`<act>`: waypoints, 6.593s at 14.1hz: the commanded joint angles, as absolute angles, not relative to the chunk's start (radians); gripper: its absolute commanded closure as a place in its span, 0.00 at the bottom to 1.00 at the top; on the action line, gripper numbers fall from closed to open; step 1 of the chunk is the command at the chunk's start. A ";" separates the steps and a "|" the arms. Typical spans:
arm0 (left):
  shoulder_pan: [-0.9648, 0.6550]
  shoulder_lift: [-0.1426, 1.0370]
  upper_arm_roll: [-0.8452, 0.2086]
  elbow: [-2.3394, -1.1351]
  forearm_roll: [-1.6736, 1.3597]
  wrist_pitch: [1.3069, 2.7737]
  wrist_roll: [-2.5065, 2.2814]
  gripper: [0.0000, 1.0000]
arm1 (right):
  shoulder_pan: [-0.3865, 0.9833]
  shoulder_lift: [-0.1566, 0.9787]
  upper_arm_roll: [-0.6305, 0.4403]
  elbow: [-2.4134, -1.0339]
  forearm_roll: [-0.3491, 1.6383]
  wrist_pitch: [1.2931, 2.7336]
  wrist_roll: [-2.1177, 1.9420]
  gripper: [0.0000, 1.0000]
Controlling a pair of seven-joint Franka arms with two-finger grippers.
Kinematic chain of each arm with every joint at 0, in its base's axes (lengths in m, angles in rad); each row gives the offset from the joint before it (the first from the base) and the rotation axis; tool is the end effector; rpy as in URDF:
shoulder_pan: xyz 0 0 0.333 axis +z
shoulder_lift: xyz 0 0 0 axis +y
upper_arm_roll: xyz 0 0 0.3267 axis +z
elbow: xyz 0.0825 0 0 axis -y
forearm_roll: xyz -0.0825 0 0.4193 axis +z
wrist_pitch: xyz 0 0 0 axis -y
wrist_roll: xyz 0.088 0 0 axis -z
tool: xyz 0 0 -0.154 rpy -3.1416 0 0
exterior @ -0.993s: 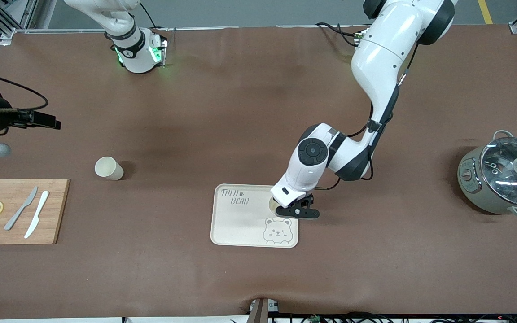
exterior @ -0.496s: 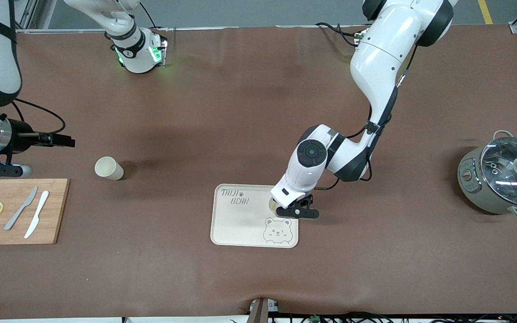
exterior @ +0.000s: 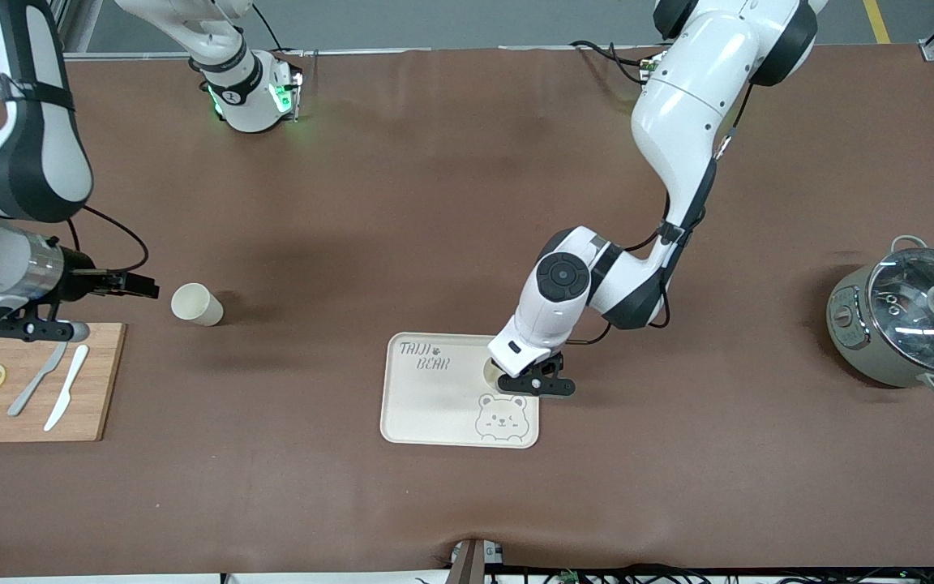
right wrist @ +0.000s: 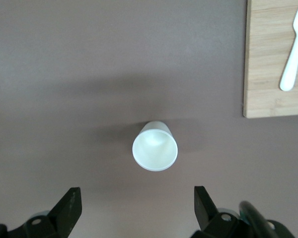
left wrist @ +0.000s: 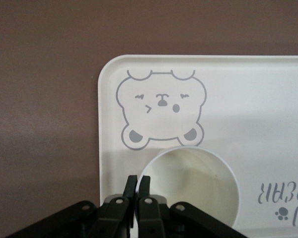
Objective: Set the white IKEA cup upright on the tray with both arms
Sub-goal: 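Set the cup on the tray while the right gripper reaches the other cup, then grasp the second cup with the right gripper while the left gripper withdraws, then carry the second white cup with the right gripper to the tray, then lower the cup onto the tray beside the first cup and open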
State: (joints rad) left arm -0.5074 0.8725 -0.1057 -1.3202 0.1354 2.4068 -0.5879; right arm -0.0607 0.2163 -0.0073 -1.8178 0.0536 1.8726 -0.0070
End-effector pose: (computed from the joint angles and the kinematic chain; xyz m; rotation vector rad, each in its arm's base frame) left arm 0.6765 -0.4482 0.1735 3.0220 -0.1048 0.2962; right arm 0.6238 -0.0359 0.3548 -3.0751 0.1247 0.2461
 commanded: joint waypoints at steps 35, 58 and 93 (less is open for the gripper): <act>-0.094 0.269 -0.106 -1.564 0.094 1.838 0.002 0.00 | -0.123 0.301 0.000 -2.152 0.034 2.306 -0.028 1.00; -0.067 -0.136 -0.112 -2.005 -0.005 1.894 0.025 0.00 | 0.193 0.357 0.003 -1.680 0.158 1.939 0.447 1.00; -0.069 -0.133 -0.106 -1.988 -0.034 1.948 0.021 0.00 | 0.523 0.782 -0.002 -1.344 0.173 2.183 1.163 1.00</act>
